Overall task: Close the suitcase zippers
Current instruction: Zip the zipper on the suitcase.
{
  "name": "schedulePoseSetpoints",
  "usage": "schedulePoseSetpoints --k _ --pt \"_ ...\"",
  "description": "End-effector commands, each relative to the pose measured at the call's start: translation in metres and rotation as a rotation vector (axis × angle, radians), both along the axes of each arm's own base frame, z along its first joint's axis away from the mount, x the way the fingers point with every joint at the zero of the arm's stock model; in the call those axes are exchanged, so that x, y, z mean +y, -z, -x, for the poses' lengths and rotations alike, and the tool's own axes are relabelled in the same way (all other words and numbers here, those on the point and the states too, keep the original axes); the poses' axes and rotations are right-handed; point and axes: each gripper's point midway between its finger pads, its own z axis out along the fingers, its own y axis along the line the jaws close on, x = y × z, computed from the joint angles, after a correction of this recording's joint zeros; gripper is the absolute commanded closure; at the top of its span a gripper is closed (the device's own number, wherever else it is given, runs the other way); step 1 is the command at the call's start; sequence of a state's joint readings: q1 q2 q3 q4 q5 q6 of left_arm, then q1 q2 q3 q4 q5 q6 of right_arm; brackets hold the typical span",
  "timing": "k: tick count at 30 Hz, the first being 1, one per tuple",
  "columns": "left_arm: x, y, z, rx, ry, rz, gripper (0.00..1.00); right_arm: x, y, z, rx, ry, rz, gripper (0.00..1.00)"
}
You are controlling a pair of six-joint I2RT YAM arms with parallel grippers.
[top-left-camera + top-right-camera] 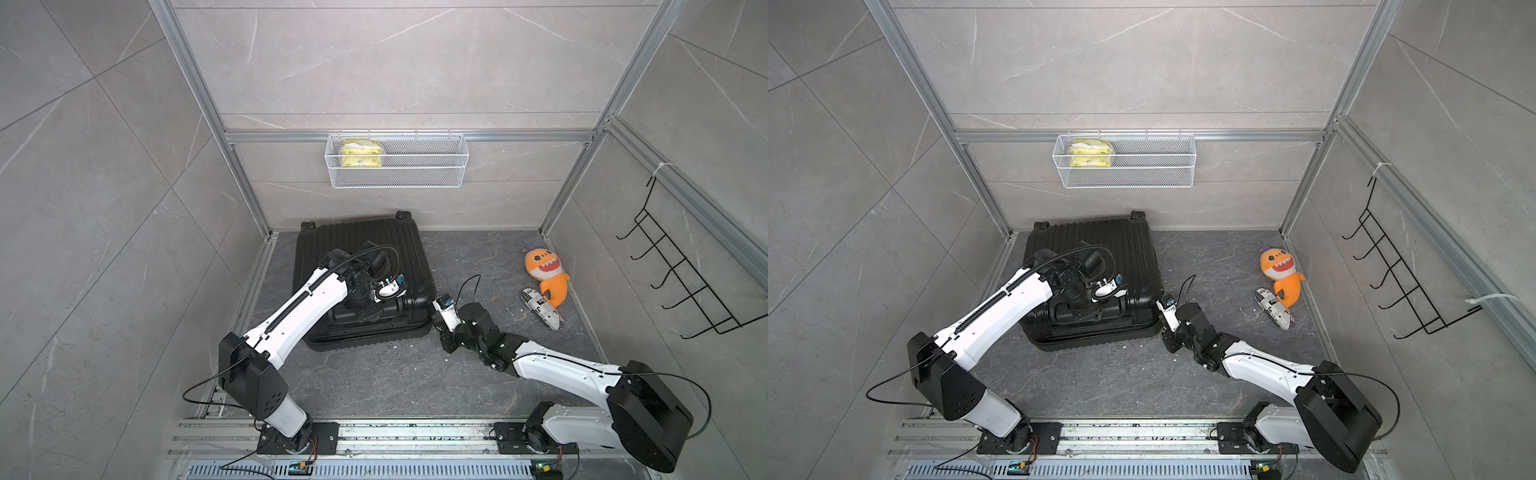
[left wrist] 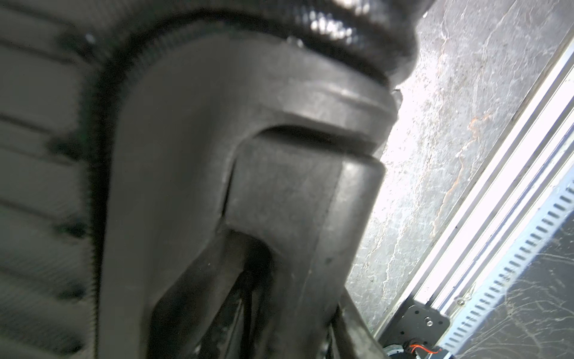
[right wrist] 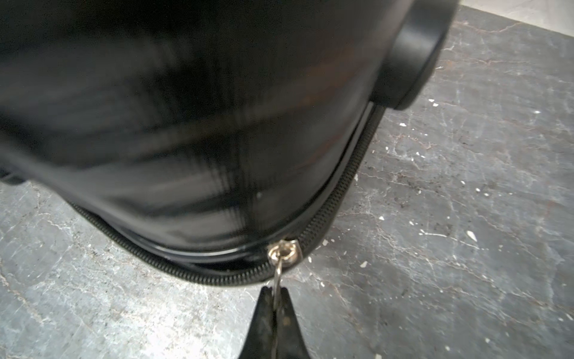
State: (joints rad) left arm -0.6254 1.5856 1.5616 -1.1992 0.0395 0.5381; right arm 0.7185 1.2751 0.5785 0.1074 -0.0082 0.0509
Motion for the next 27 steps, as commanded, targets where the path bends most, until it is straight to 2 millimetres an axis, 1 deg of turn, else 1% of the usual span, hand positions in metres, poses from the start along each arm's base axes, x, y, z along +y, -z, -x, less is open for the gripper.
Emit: schedulePoseSetpoints --k 1,6,9,11,13,15,17,22,25,27 --pt "-0.051 -0.085 -0.117 -0.382 -0.431 0.426 1.0 0.054 -0.012 0.074 0.085 -0.4 -0.056 1.0" --pt "-0.033 -0.09 -0.123 -0.473 -0.42 0.329 1.0 0.03 -0.007 0.056 0.078 -0.257 0.019 1.0" --pt "-0.022 -0.092 -0.123 -0.504 -0.424 0.295 1.0 0.024 -0.007 0.058 0.072 -0.267 0.037 1.0" --pt "-0.023 -0.094 -0.119 -0.485 -0.426 0.31 1.0 0.027 -0.009 0.063 0.064 -0.303 0.027 1.0" --pt "-0.029 -0.094 -0.116 -0.445 -0.446 0.353 1.0 0.032 -0.013 0.066 0.062 -0.332 -0.001 1.0" --pt "-0.04 -0.094 -0.113 -0.392 -0.47 0.423 1.0 0.04 -0.016 0.066 0.068 -0.345 -0.038 1.0" --pt "-0.052 -0.092 -0.114 -0.331 -0.533 0.509 1.0 0.051 -0.021 0.067 0.081 -0.368 -0.084 1.0" --pt "-0.075 -0.089 -0.127 -0.2 -0.722 0.683 1.0 0.076 -0.027 0.076 0.06 -0.434 -0.126 1.0" --pt "-0.093 -0.087 -0.136 -0.133 -0.782 0.779 1.0 0.09 -0.029 0.083 0.059 -0.467 -0.144 1.0" --pt "-0.1 -0.082 -0.143 -0.105 -0.835 0.811 1.0 0.098 -0.03 0.089 0.05 -0.493 -0.143 1.0"
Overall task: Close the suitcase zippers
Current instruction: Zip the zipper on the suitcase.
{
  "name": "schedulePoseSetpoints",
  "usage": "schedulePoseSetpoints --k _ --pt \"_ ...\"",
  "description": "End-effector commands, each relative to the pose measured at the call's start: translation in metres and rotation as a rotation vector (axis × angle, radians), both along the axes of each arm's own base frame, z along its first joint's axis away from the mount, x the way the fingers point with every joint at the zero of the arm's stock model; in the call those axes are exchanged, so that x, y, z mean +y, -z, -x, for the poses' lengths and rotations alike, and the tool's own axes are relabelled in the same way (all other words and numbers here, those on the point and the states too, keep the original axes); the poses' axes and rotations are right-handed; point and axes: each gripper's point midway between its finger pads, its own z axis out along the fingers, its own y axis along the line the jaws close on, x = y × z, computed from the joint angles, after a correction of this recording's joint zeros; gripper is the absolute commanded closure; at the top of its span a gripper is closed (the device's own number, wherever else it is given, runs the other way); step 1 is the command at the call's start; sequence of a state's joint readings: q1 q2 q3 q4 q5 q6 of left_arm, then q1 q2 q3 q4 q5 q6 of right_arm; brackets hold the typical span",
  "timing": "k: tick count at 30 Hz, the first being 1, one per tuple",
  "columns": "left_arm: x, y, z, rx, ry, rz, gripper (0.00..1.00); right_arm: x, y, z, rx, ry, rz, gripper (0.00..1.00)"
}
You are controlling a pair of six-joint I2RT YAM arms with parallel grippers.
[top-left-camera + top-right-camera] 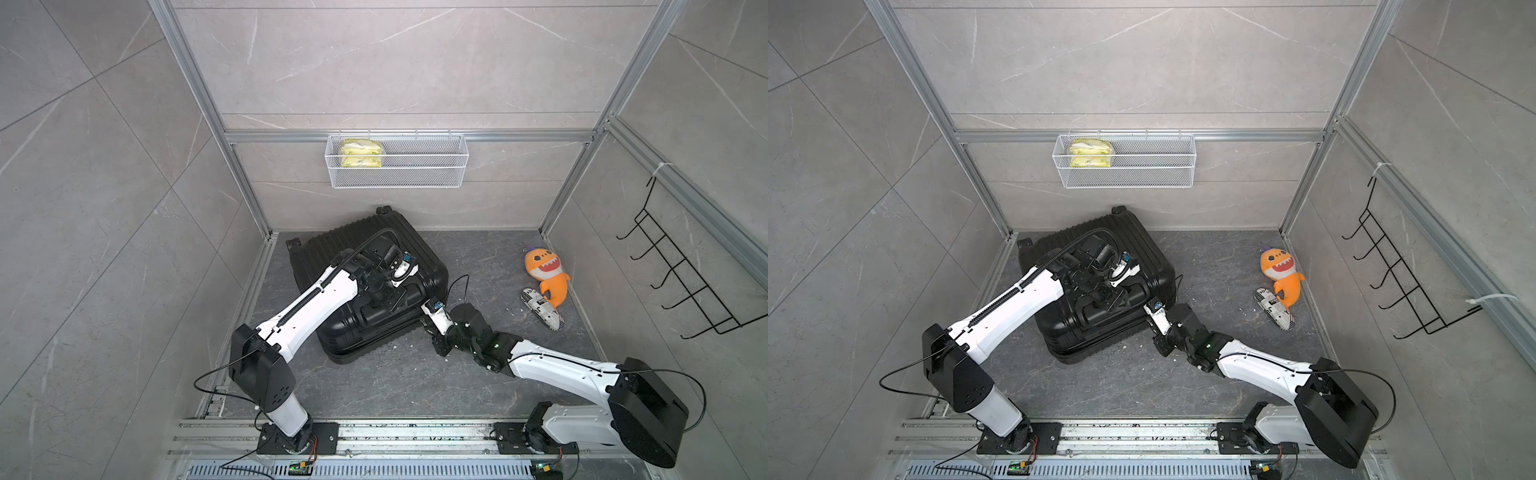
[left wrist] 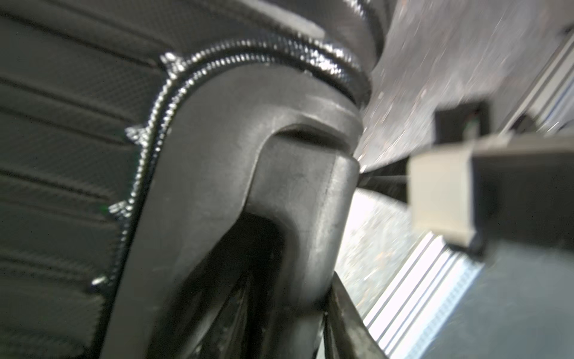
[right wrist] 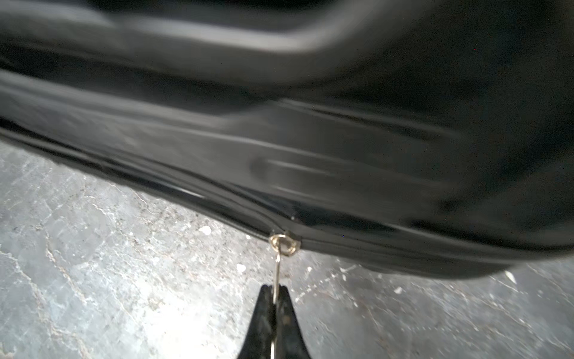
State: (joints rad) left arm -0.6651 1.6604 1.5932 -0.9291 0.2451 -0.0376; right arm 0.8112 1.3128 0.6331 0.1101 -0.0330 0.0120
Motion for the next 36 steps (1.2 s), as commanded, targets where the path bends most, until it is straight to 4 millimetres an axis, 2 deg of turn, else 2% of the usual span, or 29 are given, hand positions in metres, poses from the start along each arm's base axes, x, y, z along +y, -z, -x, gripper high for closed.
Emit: schedulePoseSetpoints --k 1,10,19,30,32,35,36 --pt "-0.024 -0.068 -0.121 -0.205 -0.501 0.375 1.0 0.064 -0.02 0.075 0.076 -0.367 -0.131 1.0" --pt "-0.053 -0.051 -0.15 -0.156 -0.575 0.428 1.0 0.077 -0.021 0.086 0.059 -0.395 -0.16 1.0" --pt "-0.067 -0.04 -0.177 -0.143 -0.671 0.45 1.0 0.089 -0.024 0.096 0.062 -0.435 -0.17 1.0" --pt "-0.082 -0.038 -0.188 -0.182 -0.786 0.495 1.0 0.114 -0.03 0.098 0.084 -0.443 -0.19 1.0" --pt "-0.087 -0.038 -0.189 -0.174 -0.773 0.499 1.0 0.114 -0.026 0.092 0.086 -0.407 -0.176 1.0" --pt "-0.086 -0.045 -0.186 -0.181 -0.744 0.466 1.0 0.097 -0.014 0.076 0.069 -0.29 -0.103 1.0" --pt "-0.083 -0.049 -0.184 -0.195 -0.735 0.45 0.92 0.09 -0.009 0.072 0.061 -0.253 -0.078 1.0"
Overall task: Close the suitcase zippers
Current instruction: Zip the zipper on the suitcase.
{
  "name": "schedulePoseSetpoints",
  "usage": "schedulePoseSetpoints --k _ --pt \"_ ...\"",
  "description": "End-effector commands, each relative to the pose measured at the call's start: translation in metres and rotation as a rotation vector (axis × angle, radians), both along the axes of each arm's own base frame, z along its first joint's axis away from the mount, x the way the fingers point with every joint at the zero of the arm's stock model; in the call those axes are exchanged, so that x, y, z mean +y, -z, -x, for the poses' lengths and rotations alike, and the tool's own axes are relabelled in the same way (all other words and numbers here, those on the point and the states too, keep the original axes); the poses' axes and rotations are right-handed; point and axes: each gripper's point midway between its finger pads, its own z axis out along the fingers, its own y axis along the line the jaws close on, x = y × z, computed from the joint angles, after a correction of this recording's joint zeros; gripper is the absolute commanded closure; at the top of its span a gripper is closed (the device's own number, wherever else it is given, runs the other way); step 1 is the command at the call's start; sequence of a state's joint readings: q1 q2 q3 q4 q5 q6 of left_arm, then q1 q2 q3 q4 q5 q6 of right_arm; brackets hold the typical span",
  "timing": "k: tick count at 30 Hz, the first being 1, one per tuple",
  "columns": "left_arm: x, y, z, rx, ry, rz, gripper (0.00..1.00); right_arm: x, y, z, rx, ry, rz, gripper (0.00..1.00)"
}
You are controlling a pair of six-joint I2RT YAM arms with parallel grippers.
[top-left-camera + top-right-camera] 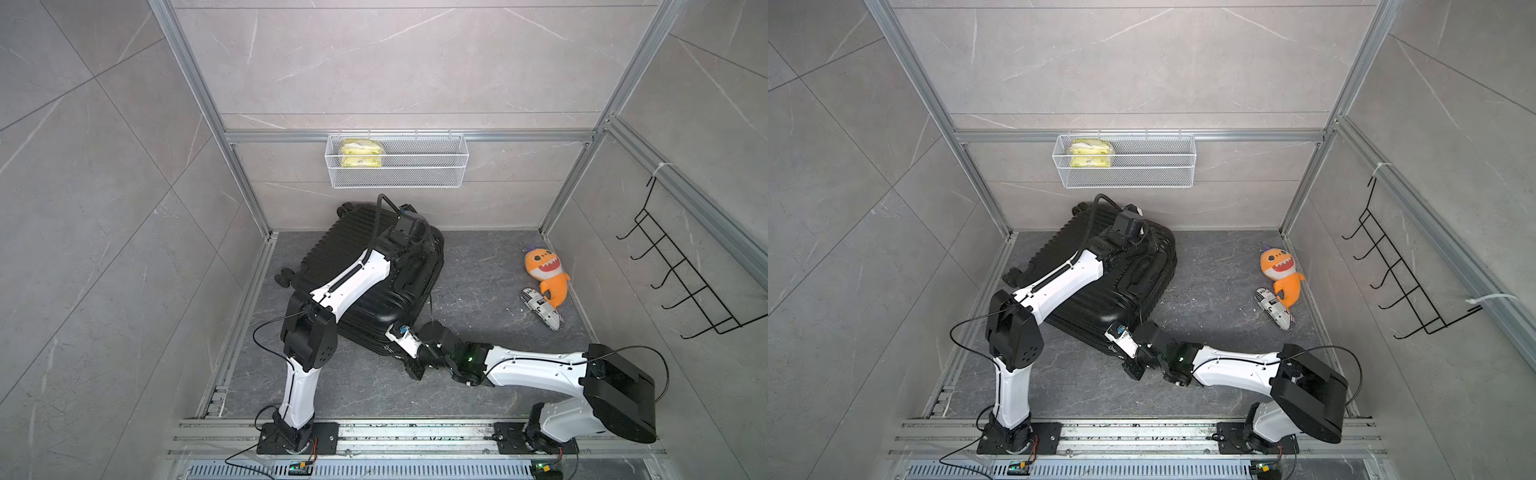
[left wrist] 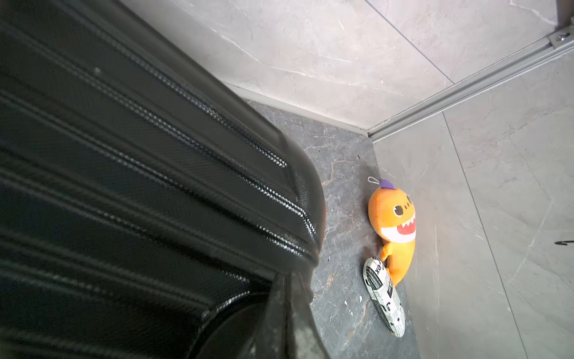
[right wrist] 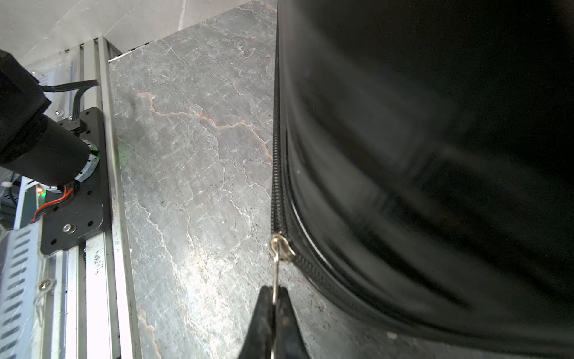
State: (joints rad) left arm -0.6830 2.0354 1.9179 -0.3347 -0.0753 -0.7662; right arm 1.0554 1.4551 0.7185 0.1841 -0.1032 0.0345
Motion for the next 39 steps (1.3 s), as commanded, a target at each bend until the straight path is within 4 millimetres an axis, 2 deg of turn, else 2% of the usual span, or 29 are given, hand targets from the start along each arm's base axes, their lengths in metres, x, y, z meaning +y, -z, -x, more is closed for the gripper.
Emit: schedulePoseSetpoints --k 1,4,5,8,13,16,21,24,26,29,31,34,37,39 --pt "0.009 -0.011 -0.001 -0.026 -0.016 -0.064 0.74 -0.006 -0.006 -0.002 0.019 0.075 -0.005 1.0" --pt "0.023 -0.037 0.009 -0.091 0.011 -0.141 0.35 -0.028 0.006 -0.01 0.029 0.168 0.02 1.0" --pt "0.03 -0.046 0.014 -0.113 0.025 -0.176 0.27 -0.036 0.009 -0.013 0.038 0.2 0.024 1.0" --pt "0.055 -0.066 0.029 -0.162 0.046 -0.309 0.17 -0.06 0.015 -0.023 0.052 0.296 0.041 1.0" --pt "0.112 -0.083 0.053 -0.208 0.086 -0.552 0.12 -0.101 0.014 -0.046 0.09 0.446 0.05 1.0" --pt "0.153 -0.086 0.063 -0.195 0.088 -0.631 0.1 -0.114 0.012 -0.053 0.091 0.473 0.062 1.0" --pt "0.23 -0.078 0.074 -0.115 0.046 -0.645 0.08 -0.111 0.008 -0.055 0.099 0.441 0.054 1.0" --pt "0.286 -0.067 0.079 -0.031 -0.055 -0.664 0.07 -0.108 0.01 -0.053 0.114 0.425 0.056 1.0" --pt "0.32 -0.057 0.082 0.029 -0.114 -0.673 0.07 -0.109 0.011 -0.053 0.118 0.433 0.059 1.0" --pt "0.358 -0.039 0.088 0.13 -0.173 -0.647 0.05 -0.11 0.01 -0.053 0.116 0.434 0.059 1.0" --pt "0.376 -0.027 0.091 0.199 -0.209 -0.619 0.05 -0.109 0.01 -0.052 0.115 0.426 0.058 1.0" --pt "0.389 -0.007 0.09 0.265 -0.228 -0.596 0.05 -0.108 0.007 -0.051 0.112 0.417 0.053 1.0" --pt "0.387 0.01 0.085 0.293 -0.205 -0.578 0.06 -0.105 0.005 -0.048 0.119 0.389 0.044 1.0" --pt "0.371 0.017 0.082 0.287 -0.129 -0.524 0.08 -0.101 0.003 -0.045 0.125 0.358 0.037 1.0"
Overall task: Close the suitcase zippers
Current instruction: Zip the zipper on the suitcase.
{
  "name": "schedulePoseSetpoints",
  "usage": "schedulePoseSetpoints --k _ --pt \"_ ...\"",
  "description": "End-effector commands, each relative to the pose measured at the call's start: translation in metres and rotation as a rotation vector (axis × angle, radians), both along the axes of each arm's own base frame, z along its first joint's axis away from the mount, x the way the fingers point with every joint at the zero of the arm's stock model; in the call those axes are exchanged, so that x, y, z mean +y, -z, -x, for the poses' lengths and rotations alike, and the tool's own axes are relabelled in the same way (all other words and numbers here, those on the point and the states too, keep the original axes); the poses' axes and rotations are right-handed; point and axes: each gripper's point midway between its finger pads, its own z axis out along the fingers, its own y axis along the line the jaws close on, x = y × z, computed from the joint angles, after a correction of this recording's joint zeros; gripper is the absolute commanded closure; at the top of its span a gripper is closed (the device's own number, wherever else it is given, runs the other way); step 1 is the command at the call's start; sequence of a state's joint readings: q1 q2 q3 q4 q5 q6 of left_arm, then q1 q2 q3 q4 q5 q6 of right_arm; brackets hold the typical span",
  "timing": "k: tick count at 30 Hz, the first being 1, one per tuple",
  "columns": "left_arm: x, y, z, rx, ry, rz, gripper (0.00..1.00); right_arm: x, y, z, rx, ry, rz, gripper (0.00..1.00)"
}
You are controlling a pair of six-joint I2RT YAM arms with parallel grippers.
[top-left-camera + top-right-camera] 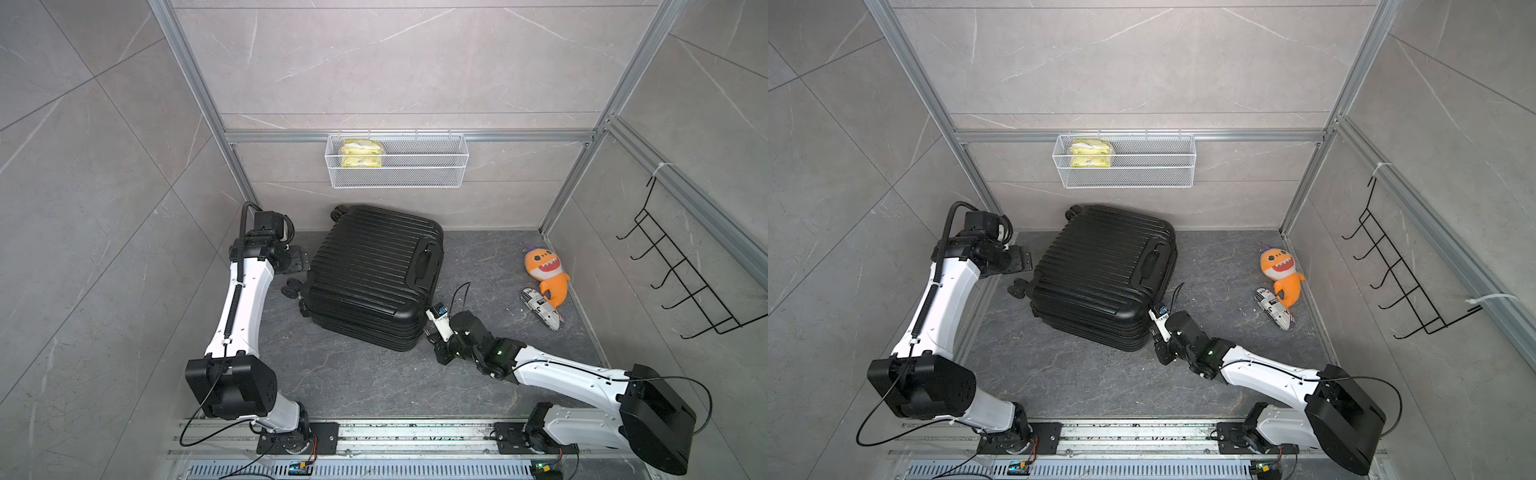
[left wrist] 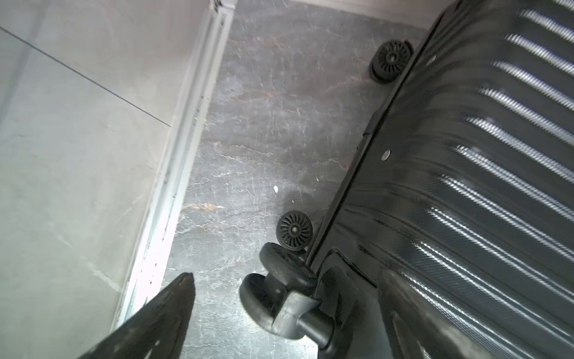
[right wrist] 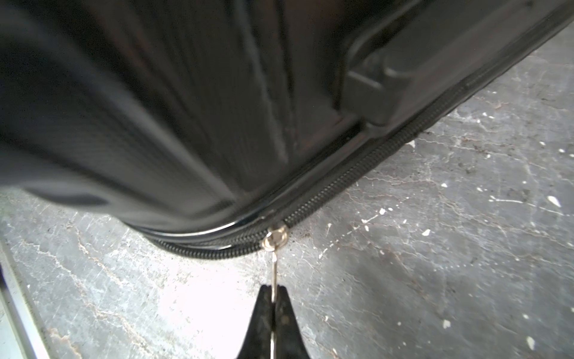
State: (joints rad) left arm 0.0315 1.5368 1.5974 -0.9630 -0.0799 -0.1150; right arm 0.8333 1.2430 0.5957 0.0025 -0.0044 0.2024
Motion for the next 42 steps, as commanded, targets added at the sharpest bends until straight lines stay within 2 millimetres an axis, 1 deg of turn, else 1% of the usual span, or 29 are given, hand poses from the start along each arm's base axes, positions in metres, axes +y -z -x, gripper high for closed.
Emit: schedulePoseSetpoints --k 1,4,7,11,13,17,21,26,30,32,34,38,42 --pt "-0.03 0.012 -0.004 0.017 0.127 0.121 0.08 0.005 -0.008 0.006 0.012 -0.058 -0.013 1.0" --pt "-0.045 0.014 -0.007 -0.003 0.185 0.189 0.1 0.009 -0.009 0.01 0.02 -0.09 -0.021 1.0" --pt "-0.053 0.016 -0.008 -0.007 0.216 0.227 0.11 0.012 -0.01 0.014 0.03 -0.115 -0.032 1.0" --pt "-0.071 0.024 -0.001 0.026 0.278 0.319 0.16 0.016 -0.011 0.017 0.036 -0.144 -0.043 1.0" --pt "-0.076 0.03 0.002 0.044 0.28 0.355 0.18 0.02 -0.013 0.02 0.044 -0.168 -0.056 1.0" --pt "-0.092 0.038 0.01 0.064 0.279 0.471 0.2 0.033 -0.021 0.028 0.058 -0.239 -0.109 1.0" --pt "-0.099 0.044 0.015 0.056 0.209 0.565 0.24 0.042 -0.028 0.035 0.059 -0.302 -0.149 1.0" --pt "-0.098 0.044 0.017 0.005 0.088 0.64 0.37 0.053 -0.04 0.046 0.028 -0.395 -0.179 1.0" --pt "-0.096 0.044 0.021 -0.048 0.016 0.67 0.4 0.064 -0.044 0.055 0.027 -0.458 -0.187 1.0" --pt "-0.095 0.045 0.023 -0.062 -0.002 0.66 0.4 0.067 -0.044 0.052 0.022 -0.45 -0.179 1.0" --pt "-0.091 0.049 0.026 -0.056 -0.019 0.643 0.4 0.067 -0.042 0.044 0.016 -0.409 -0.163 1.0" --pt "-0.092 0.052 0.03 -0.039 -0.008 0.639 0.39 0.056 -0.035 0.024 -0.011 -0.292 -0.098 1.0" --pt "-0.095 0.056 0.037 -0.009 0.009 0.64 0.38 0.048 -0.03 0.013 -0.019 -0.213 -0.061 1.0"
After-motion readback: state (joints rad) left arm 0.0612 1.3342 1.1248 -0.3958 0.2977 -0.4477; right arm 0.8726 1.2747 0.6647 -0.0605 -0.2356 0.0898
